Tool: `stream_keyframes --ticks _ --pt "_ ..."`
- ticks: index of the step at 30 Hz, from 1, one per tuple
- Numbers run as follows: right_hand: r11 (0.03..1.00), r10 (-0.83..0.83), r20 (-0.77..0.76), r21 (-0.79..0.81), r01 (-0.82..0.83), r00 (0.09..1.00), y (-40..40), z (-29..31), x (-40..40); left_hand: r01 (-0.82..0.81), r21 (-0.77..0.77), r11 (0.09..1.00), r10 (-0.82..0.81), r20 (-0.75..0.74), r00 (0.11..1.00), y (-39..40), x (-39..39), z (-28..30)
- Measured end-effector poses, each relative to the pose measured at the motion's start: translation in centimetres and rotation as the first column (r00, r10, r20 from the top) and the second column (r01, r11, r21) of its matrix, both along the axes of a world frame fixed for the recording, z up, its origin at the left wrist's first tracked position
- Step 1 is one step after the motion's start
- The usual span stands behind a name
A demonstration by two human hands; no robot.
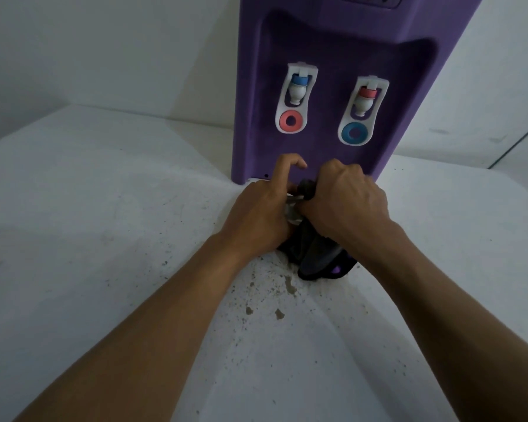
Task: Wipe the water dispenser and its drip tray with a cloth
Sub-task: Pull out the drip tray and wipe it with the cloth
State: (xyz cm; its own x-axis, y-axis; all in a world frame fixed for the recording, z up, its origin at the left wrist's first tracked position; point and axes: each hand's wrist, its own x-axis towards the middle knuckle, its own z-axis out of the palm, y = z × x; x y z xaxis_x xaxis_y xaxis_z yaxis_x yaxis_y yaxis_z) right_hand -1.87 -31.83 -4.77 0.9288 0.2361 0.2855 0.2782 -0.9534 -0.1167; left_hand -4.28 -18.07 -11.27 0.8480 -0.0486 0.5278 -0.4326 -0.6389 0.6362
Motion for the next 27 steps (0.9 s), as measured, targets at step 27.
stream_keyframes --ticks 27 --pt "0.958 0.242 -0.025 0.165 -0.235 0.970 -0.9 -0.8 0.0 -0.019 0.012 1.000 0.019 0.024 1.000 -0.2 0.0 0.1"
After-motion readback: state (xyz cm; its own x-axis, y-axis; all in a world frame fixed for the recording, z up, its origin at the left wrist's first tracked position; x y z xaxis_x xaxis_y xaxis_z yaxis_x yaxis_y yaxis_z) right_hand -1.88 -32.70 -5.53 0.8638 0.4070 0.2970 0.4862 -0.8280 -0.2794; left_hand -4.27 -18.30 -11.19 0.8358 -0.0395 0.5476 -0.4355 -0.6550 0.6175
